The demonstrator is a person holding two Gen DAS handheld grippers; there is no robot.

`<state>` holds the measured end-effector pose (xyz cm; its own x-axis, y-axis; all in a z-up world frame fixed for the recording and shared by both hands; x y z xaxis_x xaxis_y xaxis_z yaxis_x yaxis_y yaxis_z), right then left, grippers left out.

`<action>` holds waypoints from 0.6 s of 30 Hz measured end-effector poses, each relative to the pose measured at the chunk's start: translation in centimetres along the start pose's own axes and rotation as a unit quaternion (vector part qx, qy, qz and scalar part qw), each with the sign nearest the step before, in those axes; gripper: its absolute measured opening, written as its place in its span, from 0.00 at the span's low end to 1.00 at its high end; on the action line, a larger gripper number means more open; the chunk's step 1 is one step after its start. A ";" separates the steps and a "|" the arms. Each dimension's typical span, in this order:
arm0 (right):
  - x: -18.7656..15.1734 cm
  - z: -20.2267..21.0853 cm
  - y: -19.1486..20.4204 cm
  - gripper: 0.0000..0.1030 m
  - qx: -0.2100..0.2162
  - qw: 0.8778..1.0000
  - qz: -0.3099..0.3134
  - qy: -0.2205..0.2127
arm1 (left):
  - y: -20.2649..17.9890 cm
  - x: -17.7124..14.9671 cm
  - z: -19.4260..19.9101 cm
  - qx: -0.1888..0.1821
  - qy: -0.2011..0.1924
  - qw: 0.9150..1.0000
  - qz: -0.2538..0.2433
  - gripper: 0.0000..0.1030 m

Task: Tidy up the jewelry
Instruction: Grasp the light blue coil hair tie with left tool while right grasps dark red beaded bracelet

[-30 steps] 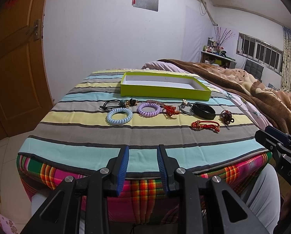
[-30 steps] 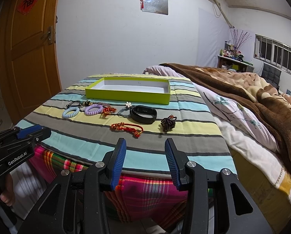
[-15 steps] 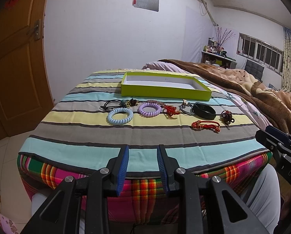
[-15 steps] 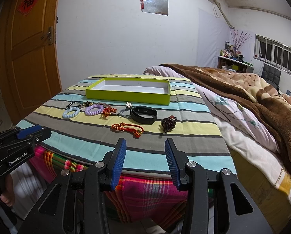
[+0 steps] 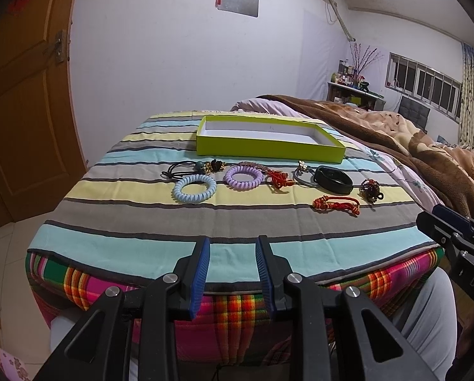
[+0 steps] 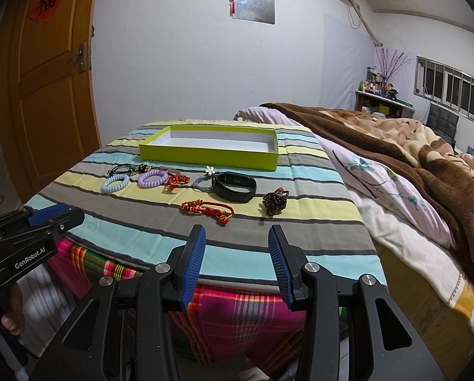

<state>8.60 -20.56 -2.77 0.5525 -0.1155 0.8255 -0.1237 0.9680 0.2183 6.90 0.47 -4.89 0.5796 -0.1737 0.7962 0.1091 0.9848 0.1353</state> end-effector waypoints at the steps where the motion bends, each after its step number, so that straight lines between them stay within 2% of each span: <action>1: 0.1 -0.1 0.0 0.41 -0.001 1.000 0.000 0.000 | 0.1 0.1 -0.2 0.001 0.002 1.000 0.001 0.28; 11: 1.3 -2.9 -1.3 0.41 -0.011 1.000 -0.012 0.013 | 2.5 1.2 -3.3 0.009 0.024 0.999 0.019 0.29; 18: 2.4 -5.8 -2.8 0.41 -0.021 0.999 -0.030 0.033 | 5.2 2.2 -6.4 0.029 0.042 0.998 0.034 0.29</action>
<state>15.10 -22.22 -4.39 0.6109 -0.1607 0.7752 -0.0550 0.9682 0.2441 13.89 5.17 -6.16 0.6493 -0.1047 0.7533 0.0228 0.9927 0.1183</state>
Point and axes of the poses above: each gripper's, at about its wrist camera, not at the fingertips, and z roughly against the way its jaws point, y to its left, x to its top, the point moved 8 cm from there along -z, roughly the way its jaws point, and after that the axes turned 14 degrees about -z, right-handed, at the moved point
